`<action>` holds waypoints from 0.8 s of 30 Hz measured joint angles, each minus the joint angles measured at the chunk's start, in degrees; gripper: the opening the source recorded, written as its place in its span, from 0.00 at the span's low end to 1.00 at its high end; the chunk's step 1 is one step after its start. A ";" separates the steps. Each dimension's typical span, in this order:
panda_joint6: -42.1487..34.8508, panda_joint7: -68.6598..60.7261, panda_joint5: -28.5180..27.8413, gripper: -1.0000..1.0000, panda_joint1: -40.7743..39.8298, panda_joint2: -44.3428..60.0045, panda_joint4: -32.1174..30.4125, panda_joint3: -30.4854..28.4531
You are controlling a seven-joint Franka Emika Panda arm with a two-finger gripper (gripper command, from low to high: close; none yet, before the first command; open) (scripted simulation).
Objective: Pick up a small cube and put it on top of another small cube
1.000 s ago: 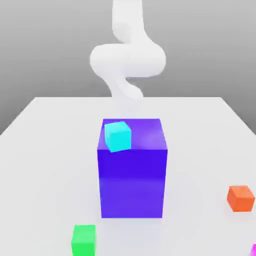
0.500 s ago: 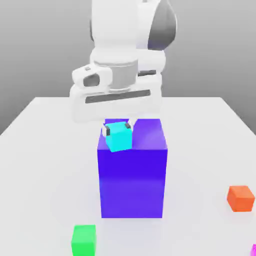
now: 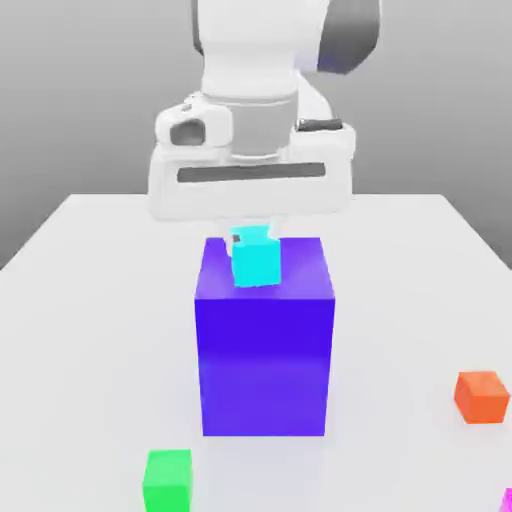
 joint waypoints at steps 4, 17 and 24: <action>3.00 10.14 0.57 0.00 -0.45 5.45 2.48 2.40; 12.83 45.50 -1.01 0.00 2.27 23.31 10.53 6.17; 18.13 64.62 -2.11 0.00 6.13 32.99 14.87 5.21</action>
